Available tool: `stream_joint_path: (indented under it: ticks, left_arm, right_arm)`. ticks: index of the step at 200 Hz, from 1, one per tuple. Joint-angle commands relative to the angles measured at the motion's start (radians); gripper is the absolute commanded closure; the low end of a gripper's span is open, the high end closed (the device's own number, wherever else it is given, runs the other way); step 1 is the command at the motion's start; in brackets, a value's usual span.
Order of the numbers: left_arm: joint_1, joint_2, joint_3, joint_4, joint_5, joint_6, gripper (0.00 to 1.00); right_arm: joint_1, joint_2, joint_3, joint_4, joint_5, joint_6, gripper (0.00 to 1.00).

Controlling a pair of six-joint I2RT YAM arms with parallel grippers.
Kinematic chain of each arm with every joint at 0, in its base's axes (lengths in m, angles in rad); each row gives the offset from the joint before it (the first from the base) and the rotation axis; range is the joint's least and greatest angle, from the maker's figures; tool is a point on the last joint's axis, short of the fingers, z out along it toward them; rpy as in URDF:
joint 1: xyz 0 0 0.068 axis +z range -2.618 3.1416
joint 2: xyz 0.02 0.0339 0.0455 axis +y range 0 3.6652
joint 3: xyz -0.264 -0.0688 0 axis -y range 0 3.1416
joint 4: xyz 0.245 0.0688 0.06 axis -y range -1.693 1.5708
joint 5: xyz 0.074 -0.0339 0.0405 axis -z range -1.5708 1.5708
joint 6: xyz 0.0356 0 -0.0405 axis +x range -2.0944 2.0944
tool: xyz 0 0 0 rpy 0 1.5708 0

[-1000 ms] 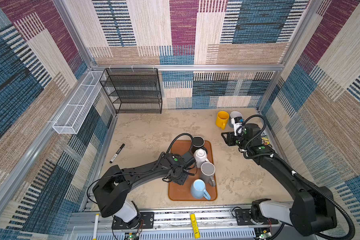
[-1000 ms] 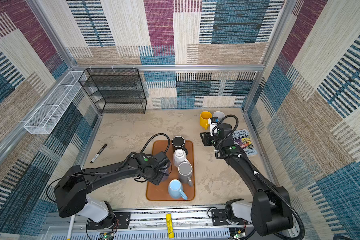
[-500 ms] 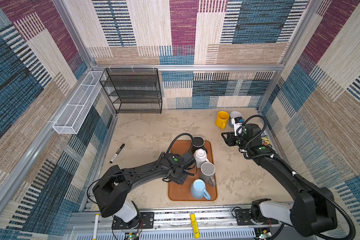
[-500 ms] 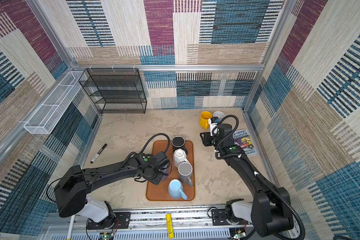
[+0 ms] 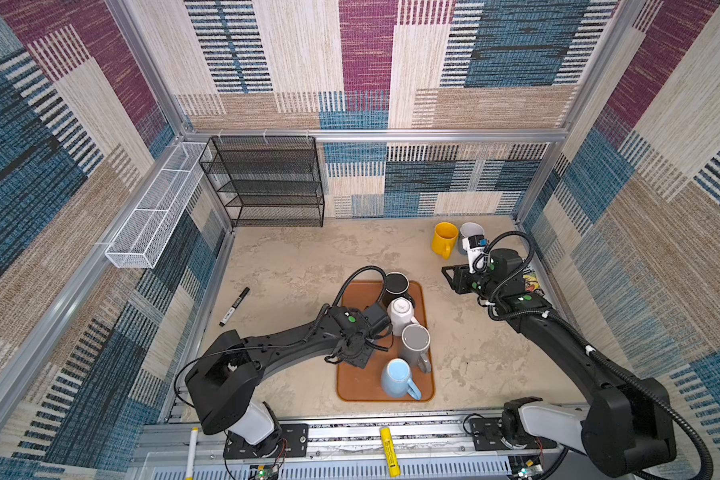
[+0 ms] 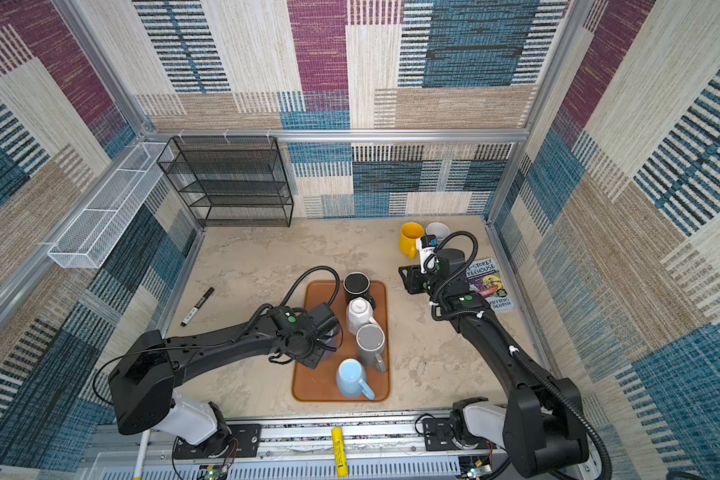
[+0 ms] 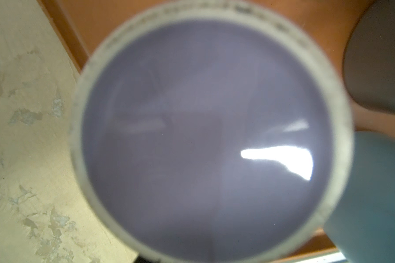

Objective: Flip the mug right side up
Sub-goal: 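Close the left gripper on the purple mug's base, then lift the purple mug sideways with the left gripper while the right gripper approaches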

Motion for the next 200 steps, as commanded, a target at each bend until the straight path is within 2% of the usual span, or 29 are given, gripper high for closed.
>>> stream_joint_path:
  ticks: [1, 71, 87, 91, 154, 200]
  left_arm:
    - [0.001, 0.006, 0.004, -0.014, -0.015, -0.005, 0.87]
    - [0.000, 0.007, 0.010, -0.009, -0.025, -0.001, 0.89]
    - [0.001, 0.010, 0.017, -0.005, -0.027, 0.002, 0.95]
    - [0.001, 0.011, 0.018, -0.005, -0.028, 0.002, 1.00]
    - [0.019, 0.009, 0.071, -0.003, -0.045, 0.031, 1.00]
    - [0.077, -0.033, 0.109, 0.041, -0.019, 0.080, 1.00]
  right_arm:
    - [0.002, -0.006, -0.004, 0.028, -0.025, 0.013, 0.56]
    - [0.001, -0.016, -0.013, 0.037, -0.047, 0.015, 0.56]
    - [0.002, -0.018, -0.017, 0.041, -0.055, 0.018, 0.55]
    - [0.002, -0.019, -0.017, 0.042, -0.057, 0.019, 0.56]
    - [0.002, -0.035, -0.035, 0.056, -0.086, 0.030, 0.56]
    - [0.002, -0.039, -0.058, 0.101, -0.139, 0.057, 0.55]
